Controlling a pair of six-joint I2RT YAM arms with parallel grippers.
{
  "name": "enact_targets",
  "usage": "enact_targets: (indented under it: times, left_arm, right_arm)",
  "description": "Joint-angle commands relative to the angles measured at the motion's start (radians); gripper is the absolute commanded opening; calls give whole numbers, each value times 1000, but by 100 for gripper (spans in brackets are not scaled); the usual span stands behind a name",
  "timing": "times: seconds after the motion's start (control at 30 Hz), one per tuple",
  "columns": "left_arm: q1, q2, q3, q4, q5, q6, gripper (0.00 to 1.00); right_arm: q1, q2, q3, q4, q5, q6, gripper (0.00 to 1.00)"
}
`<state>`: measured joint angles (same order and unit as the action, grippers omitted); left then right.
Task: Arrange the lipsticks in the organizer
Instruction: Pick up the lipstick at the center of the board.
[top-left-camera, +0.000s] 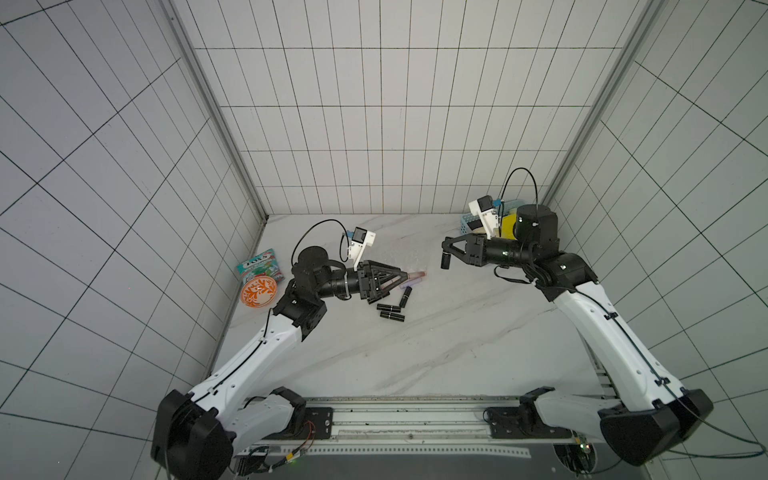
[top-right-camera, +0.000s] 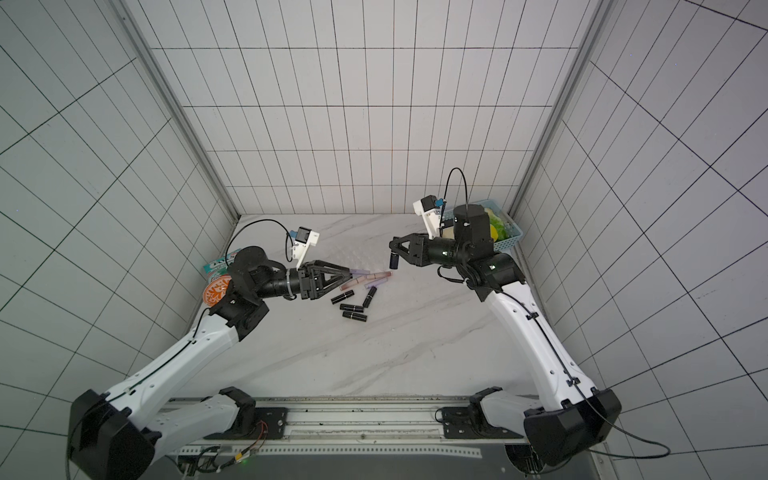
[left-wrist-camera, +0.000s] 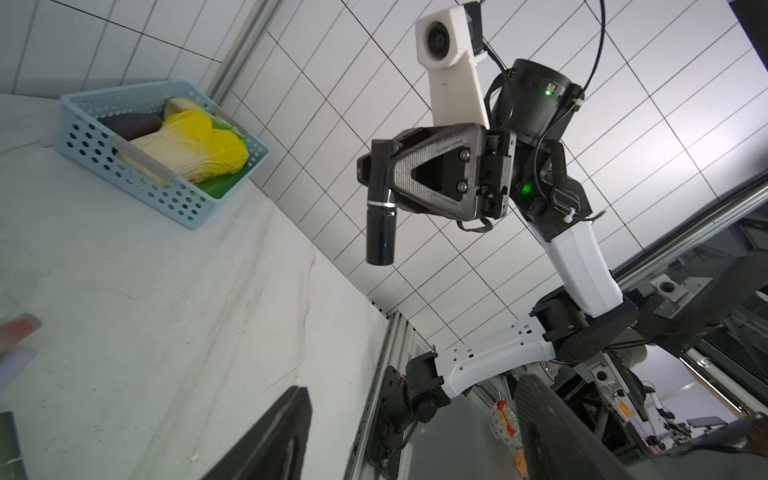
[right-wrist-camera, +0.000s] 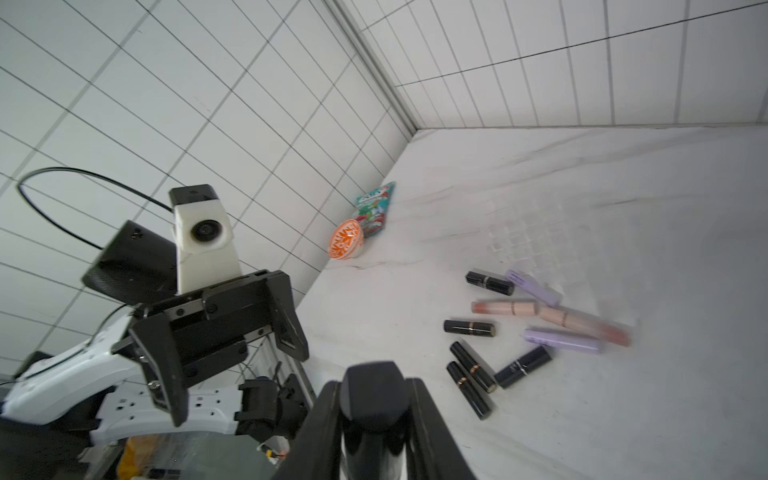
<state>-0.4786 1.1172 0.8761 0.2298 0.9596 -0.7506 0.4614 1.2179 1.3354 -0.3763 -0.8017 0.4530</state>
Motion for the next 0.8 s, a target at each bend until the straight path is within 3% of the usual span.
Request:
enact_targets:
  times: [0.0,0.2,0.43,0.67,0.77]
  left_arm:
    - [-42,25,49,68,14,5,69]
    - [-98,78,89,15,-24,80,69]
    - [-97,68,117,-123,-80,187,68]
    - [-101,91,129,-45,-41,132,66]
    - [-107,99,135,-19,-16,114,56]
  right_arm:
    - [29,-30,-46,232,-149,148,29]
    - [105,-20,-37,243,-140,139,30]
    - [115,-18,-50,214,-137,107,29]
    - [119,-10,-57,232,-136,115,26]
    - [120,-5,-58,241,-142,121,23]
